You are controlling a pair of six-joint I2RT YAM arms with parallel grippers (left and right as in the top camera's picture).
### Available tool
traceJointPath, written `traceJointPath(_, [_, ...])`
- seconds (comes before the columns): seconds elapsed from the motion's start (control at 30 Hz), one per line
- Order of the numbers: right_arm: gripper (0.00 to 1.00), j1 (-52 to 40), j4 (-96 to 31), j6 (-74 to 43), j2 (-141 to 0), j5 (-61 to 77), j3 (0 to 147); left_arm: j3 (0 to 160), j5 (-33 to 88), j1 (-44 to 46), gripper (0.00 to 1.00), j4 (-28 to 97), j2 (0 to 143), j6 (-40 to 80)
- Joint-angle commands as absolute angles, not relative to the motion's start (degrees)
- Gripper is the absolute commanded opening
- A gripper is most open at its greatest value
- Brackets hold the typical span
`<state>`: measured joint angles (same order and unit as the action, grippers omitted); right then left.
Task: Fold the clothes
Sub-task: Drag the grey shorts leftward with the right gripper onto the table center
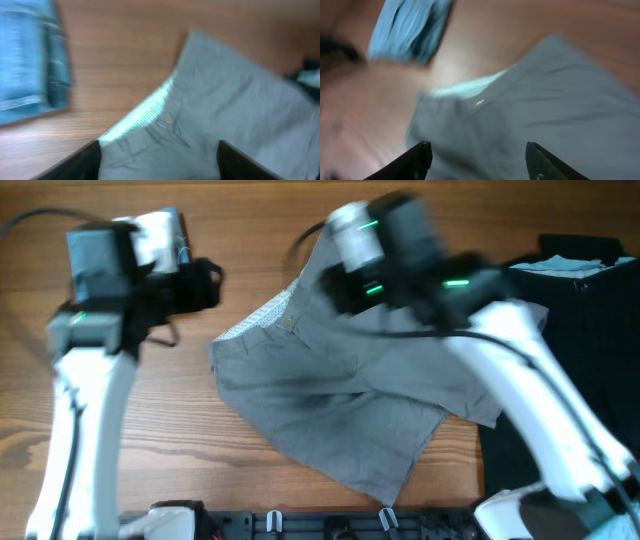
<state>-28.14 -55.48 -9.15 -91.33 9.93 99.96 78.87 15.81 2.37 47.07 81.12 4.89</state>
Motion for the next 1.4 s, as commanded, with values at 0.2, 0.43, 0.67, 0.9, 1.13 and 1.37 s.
traceJointPath(0.2, [0.7, -12.71, -60.88, -18.65, -84.09, 11.2, 100.53, 79.2, 17.15, 16.56, 0.04, 33.36, 112.22, -5.67])
traceJointPath(0.43, [0.73, -12.23, -62.15, -18.65, -85.8, 10.17, 100.4, 79.18, 12.62, 16.82, 0.04, 30.7, 125.14, -3.84])
traceJointPath(0.67, [0.73, -12.25, -65.45, -18.61, -90.78, 9.37, 100.38, 79.2, -9.89, 1.28, 0.04, 30.15, 132.88, 23.75])
traceJointPath(0.9, [0.72, -12.25, -67.57, -18.15, -98.45, 9.43, 100.38, 79.26, -3.11, -14.98, 0.04, 27.99, 128.07, 22.74])
traceJointPath(1.13, [0.67, -12.25, -64.66, -22.63, -110.69, 9.41, 99.0, 79.24, 10.5, -14.87, 0.17, 28.71, 124.07, 14.68])
traceJointPath(1.37, [0.73, -12.01, -34.17, -17.32, -123.63, 11.64, 98.98, 79.26, 11.51, -6.83, 0.3, 37.5, 110.45, 9.1])
